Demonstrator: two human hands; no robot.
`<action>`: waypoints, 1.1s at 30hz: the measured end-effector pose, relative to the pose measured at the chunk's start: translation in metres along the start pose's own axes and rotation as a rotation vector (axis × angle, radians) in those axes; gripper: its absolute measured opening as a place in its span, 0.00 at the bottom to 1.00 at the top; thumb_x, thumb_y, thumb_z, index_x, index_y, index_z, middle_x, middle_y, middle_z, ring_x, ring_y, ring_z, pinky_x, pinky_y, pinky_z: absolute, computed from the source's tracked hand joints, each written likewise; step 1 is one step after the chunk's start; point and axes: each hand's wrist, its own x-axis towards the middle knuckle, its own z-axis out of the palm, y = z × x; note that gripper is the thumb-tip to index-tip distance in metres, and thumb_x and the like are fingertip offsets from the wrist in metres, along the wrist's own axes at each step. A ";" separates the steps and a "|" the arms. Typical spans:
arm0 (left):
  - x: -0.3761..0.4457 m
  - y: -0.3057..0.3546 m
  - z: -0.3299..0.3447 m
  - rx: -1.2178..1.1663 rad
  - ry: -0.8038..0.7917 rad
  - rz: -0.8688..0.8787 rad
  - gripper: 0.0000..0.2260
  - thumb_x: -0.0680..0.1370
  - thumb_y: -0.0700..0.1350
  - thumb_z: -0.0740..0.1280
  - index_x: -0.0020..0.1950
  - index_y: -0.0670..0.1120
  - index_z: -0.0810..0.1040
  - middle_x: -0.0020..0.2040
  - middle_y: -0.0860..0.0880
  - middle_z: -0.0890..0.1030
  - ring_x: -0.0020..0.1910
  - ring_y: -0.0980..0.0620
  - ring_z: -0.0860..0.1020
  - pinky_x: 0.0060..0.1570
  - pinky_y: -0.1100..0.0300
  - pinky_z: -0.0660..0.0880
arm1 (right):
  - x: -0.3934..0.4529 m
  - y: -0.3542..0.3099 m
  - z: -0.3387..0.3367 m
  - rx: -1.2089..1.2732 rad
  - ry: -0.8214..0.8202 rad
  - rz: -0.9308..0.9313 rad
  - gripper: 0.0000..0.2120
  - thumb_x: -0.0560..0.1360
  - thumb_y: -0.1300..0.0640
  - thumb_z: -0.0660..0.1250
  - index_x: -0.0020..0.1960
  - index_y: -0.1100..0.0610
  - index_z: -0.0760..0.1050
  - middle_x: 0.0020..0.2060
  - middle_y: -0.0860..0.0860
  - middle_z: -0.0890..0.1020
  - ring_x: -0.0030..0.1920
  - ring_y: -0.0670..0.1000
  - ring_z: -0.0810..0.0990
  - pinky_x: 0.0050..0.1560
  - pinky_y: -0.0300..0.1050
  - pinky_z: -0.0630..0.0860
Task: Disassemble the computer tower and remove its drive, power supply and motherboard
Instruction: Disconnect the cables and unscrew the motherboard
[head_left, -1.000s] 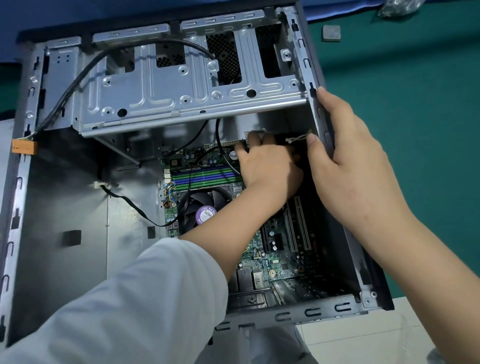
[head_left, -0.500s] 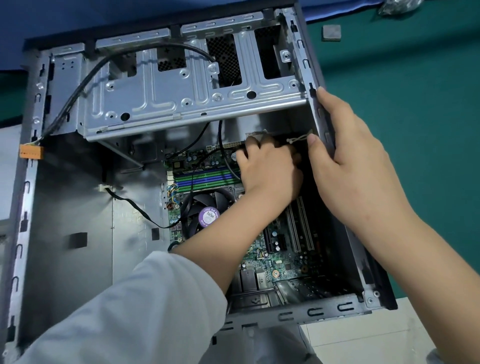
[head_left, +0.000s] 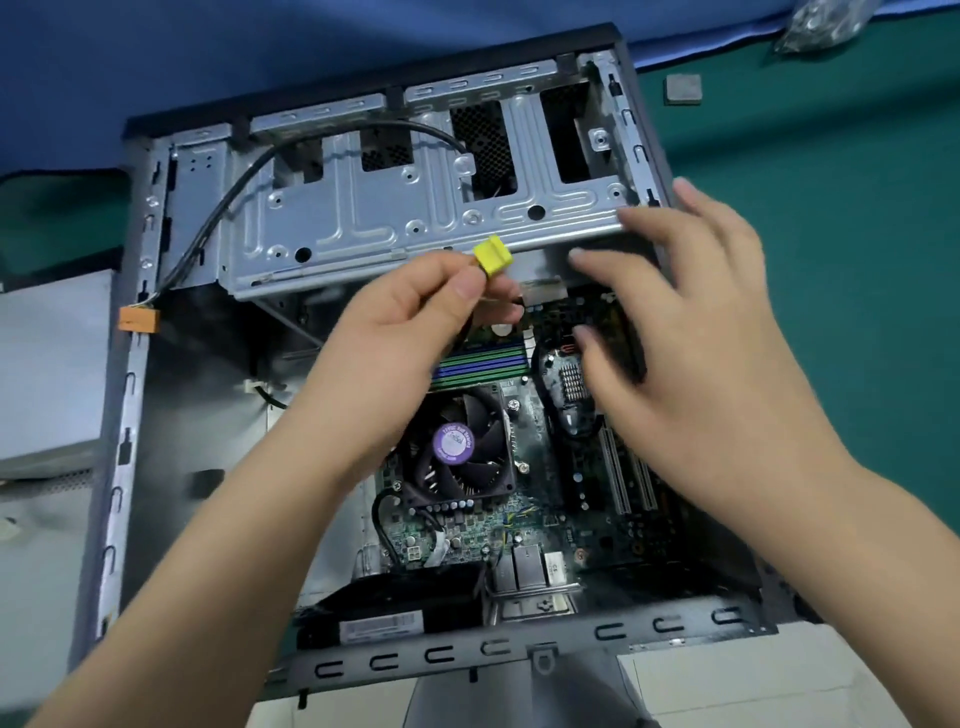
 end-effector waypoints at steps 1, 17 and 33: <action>-0.002 0.000 0.000 -0.125 0.043 -0.008 0.08 0.74 0.47 0.62 0.46 0.44 0.78 0.43 0.52 0.83 0.49 0.52 0.81 0.60 0.60 0.74 | 0.001 -0.009 0.002 0.069 -0.022 -0.035 0.20 0.74 0.57 0.64 0.65 0.59 0.72 0.63 0.57 0.71 0.68 0.59 0.64 0.69 0.49 0.60; 0.014 0.007 -0.023 0.567 0.256 0.204 0.09 0.80 0.44 0.61 0.52 0.52 0.81 0.47 0.57 0.78 0.50 0.57 0.76 0.62 0.61 0.70 | 0.015 -0.054 0.061 1.563 -0.036 1.022 0.07 0.79 0.63 0.62 0.51 0.63 0.78 0.41 0.52 0.82 0.34 0.48 0.83 0.39 0.38 0.81; 0.108 0.043 -0.032 1.133 -0.137 0.263 0.14 0.82 0.41 0.56 0.61 0.51 0.77 0.38 0.46 0.79 0.29 0.54 0.77 0.23 0.66 0.72 | 0.050 -0.039 0.067 1.436 0.037 1.021 0.14 0.81 0.66 0.54 0.66 0.64 0.68 0.34 0.53 0.67 0.25 0.47 0.66 0.31 0.46 0.82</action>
